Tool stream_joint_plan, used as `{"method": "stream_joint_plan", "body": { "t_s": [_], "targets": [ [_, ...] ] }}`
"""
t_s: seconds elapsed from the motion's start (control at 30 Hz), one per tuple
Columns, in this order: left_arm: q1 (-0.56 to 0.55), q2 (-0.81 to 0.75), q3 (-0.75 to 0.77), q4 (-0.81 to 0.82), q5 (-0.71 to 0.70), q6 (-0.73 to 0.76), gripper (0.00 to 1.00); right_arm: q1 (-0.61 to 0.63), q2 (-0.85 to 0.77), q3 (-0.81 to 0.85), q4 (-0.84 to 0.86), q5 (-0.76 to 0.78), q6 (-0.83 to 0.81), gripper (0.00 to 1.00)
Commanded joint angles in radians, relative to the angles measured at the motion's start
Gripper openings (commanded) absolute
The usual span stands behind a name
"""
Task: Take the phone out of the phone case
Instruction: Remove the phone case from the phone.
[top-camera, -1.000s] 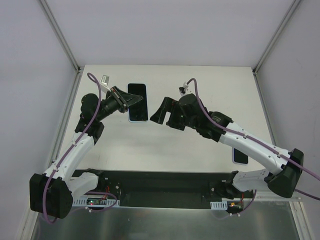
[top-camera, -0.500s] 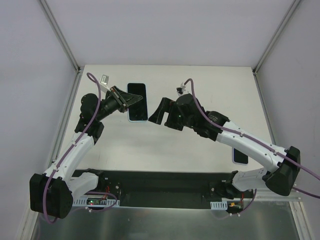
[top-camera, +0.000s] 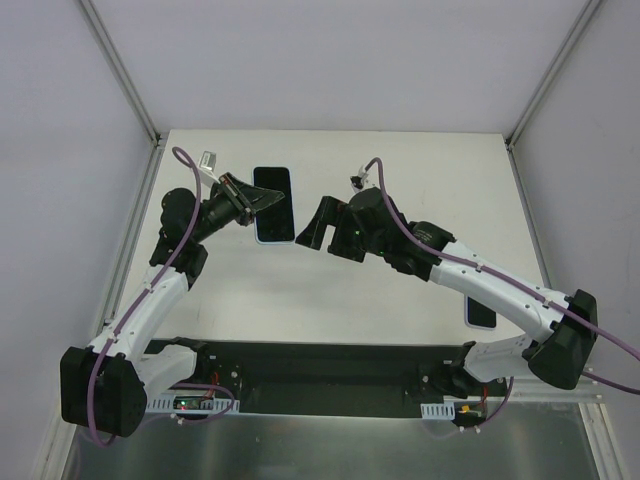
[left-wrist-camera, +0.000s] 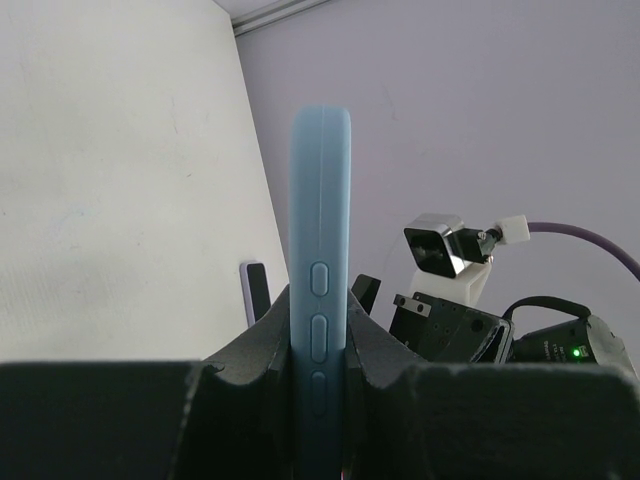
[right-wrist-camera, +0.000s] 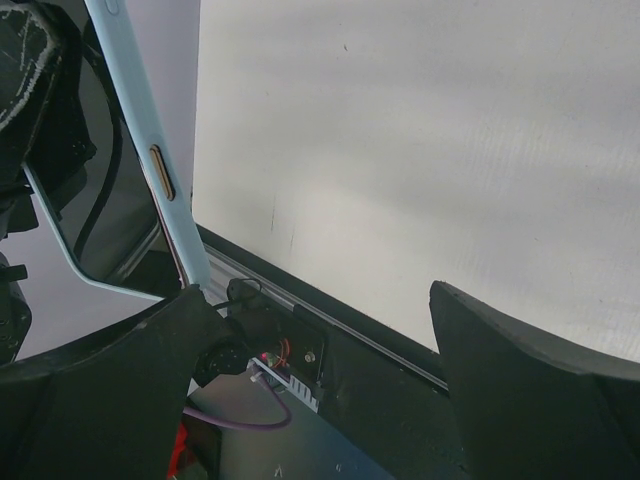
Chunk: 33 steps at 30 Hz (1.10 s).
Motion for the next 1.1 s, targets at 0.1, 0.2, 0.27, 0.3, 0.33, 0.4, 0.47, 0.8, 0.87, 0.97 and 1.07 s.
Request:
{"method": "stream_joint_plan", "body": {
  "t_s": [0.1,0.2,0.27,0.3,0.33,0.4,0.47,0.8,0.87,0.97,1.07],
  "targets": [
    [0.008,-0.018,0.013,0.129,0.028,-0.022,0.00,0.004,-0.013,0.040,0.033,-0.002,0.003,0.96],
    [0.008,-0.015,0.010,0.131,0.031,-0.023,0.00,0.004,-0.012,0.048,0.035,-0.004,0.000,0.96],
    [0.008,-0.016,0.005,0.135,0.034,-0.024,0.00,0.006,-0.005,0.050,0.032,-0.001,-0.003,0.96],
    [0.008,-0.019,0.004,0.137,0.032,-0.025,0.00,0.003,-0.002,0.051,0.033,-0.004,-0.003,0.96],
    [0.009,-0.022,-0.004,0.138,0.032,-0.024,0.00,0.003,0.001,0.051,0.032,-0.008,-0.001,0.96],
    [0.011,-0.021,-0.010,0.145,0.032,-0.028,0.00,0.003,0.001,0.051,0.032,-0.012,0.000,0.96],
    [0.014,-0.018,-0.016,0.149,0.035,-0.033,0.00,0.003,-0.007,0.050,0.030,-0.007,-0.001,0.96],
    [0.018,-0.021,-0.013,0.157,0.040,-0.039,0.00,0.003,0.008,0.045,0.033,-0.005,0.002,0.96],
    [0.021,-0.025,-0.013,0.157,0.040,-0.040,0.00,0.003,0.013,0.028,0.035,-0.005,0.006,0.96],
    [0.024,-0.028,-0.013,0.154,0.043,-0.043,0.00,0.003,0.022,0.008,0.044,-0.001,0.011,0.96],
    [0.031,-0.025,-0.019,0.171,0.048,-0.065,0.00,0.003,0.033,-0.002,0.050,0.001,0.012,0.96]
  ]
}}
